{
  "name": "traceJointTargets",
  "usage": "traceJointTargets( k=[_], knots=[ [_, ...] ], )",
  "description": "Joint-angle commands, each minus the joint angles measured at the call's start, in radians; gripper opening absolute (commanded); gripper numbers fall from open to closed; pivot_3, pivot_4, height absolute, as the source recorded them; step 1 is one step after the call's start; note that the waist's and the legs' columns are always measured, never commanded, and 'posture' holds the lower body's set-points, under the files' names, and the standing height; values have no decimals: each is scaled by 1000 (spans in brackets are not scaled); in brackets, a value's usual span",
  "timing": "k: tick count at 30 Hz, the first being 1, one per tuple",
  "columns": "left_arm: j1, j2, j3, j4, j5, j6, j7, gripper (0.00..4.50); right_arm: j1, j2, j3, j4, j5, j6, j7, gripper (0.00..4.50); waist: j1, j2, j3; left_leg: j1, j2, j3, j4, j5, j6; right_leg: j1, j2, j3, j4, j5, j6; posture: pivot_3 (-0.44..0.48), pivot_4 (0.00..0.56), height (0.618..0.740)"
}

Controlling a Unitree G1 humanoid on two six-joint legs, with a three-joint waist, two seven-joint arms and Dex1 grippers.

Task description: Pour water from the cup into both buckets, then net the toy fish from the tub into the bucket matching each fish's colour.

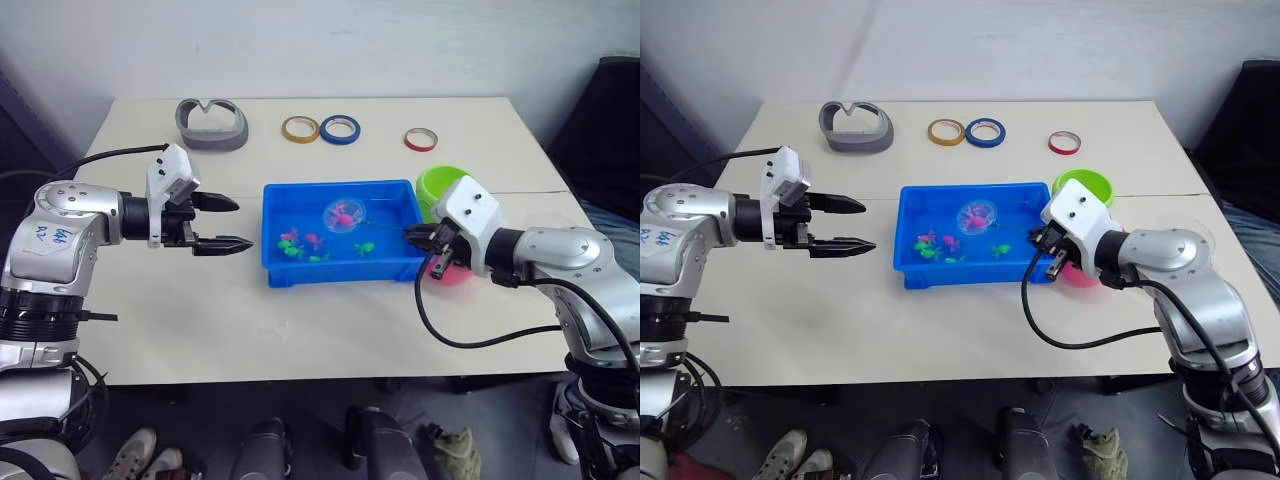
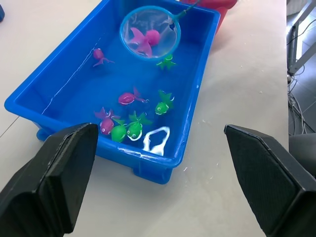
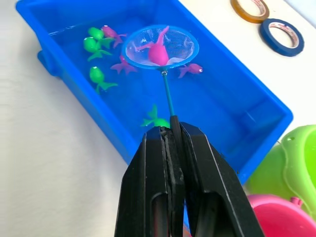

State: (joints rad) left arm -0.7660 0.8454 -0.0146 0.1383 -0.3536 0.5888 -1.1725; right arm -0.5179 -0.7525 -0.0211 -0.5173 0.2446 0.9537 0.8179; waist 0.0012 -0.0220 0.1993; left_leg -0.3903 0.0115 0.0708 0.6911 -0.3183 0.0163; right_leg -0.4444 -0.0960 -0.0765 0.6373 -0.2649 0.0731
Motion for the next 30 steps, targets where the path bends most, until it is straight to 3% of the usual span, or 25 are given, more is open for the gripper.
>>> traceJointTargets(
  k=[1,11,21,30],
  knots=[
    [-34,-29,10,21,-5,-63,-14,4469,12,-33,-96,-72,58,13,1,0,2,0,0,0,0,0,0,0,0,0,0,0,0,0,0,0,150,713],
    [-126,-170,-3,194,-2,-227,-81,4469,102,-142,-360,-179,160,130,-32,0,11,0,0,0,0,0,1,0,1,0,0,-1,0,0,0,0,150,713],
    [-242,-271,-34,384,33,-359,-165,4469,378,-233,-618,-270,99,155,-67,0,24,0,0,0,-1,1,1,-1,2,0,0,0,-3,0,0,0,150,713],
    [-288,-313,-41,472,62,-415,-198,4469,590,-254,-591,-265,-54,11,-144,0,21,0,0,1,-1,1,2,-2,3,0,1,1,-3,1,1,0,150,713]
  ],
)
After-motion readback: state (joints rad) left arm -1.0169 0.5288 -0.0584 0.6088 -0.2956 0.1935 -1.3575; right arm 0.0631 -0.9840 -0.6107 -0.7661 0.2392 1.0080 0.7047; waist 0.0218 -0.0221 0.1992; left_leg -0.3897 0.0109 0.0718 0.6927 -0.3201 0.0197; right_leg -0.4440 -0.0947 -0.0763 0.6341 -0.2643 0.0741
